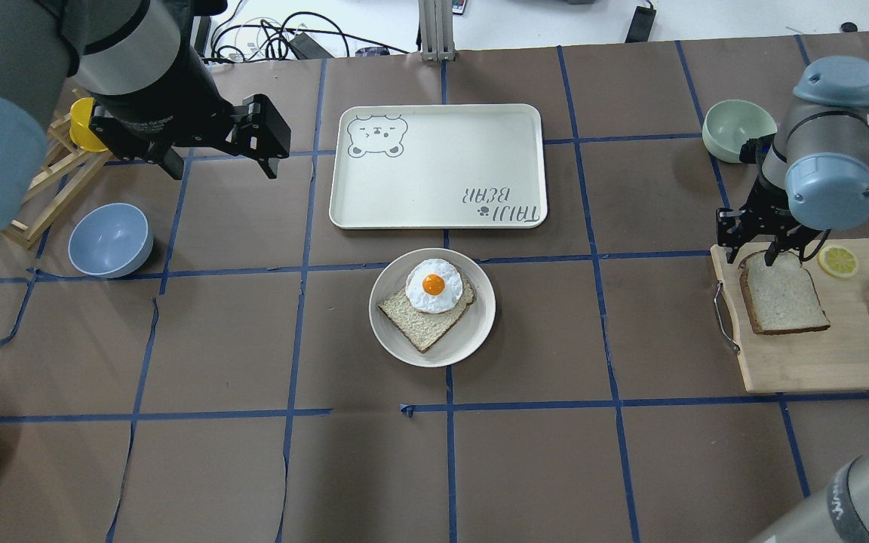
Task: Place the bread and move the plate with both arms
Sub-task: 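Lower the right gripper and grasp the bread slice by its edge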
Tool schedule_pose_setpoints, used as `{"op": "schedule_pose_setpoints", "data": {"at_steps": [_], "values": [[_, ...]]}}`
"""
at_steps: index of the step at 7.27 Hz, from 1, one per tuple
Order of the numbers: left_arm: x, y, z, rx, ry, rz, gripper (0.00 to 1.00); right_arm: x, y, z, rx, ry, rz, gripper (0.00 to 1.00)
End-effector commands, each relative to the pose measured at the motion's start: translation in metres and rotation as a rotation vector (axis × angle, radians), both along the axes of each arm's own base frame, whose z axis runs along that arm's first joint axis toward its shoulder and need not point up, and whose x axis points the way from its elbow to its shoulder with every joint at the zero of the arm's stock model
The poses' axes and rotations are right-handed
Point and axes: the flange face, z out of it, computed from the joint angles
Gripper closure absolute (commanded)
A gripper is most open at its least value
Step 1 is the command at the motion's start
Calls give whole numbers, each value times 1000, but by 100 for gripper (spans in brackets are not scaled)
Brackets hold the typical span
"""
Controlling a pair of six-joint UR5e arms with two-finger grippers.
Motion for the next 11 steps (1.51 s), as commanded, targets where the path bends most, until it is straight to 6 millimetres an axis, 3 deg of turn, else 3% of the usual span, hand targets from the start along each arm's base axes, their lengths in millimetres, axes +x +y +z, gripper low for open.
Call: {"op": "schedule_pose_setpoints", "data": {"at_steps": [1,4,5,8,11], "values": [[0,0,0,-1,0,0,0,0,1,-2,4,2,-1,66],[0,0,0,0,2,0,0,0,1,-3,9,3,-4,97],[0,0,0,0,2,0,0,0,2,-3,15,0,0,100],[0,0,0,-2,2,0,0,1,4,19,17,-3,5,100],[0,0,0,-2,2,0,0,-1,-12,73,62,-30,1,100]]}}
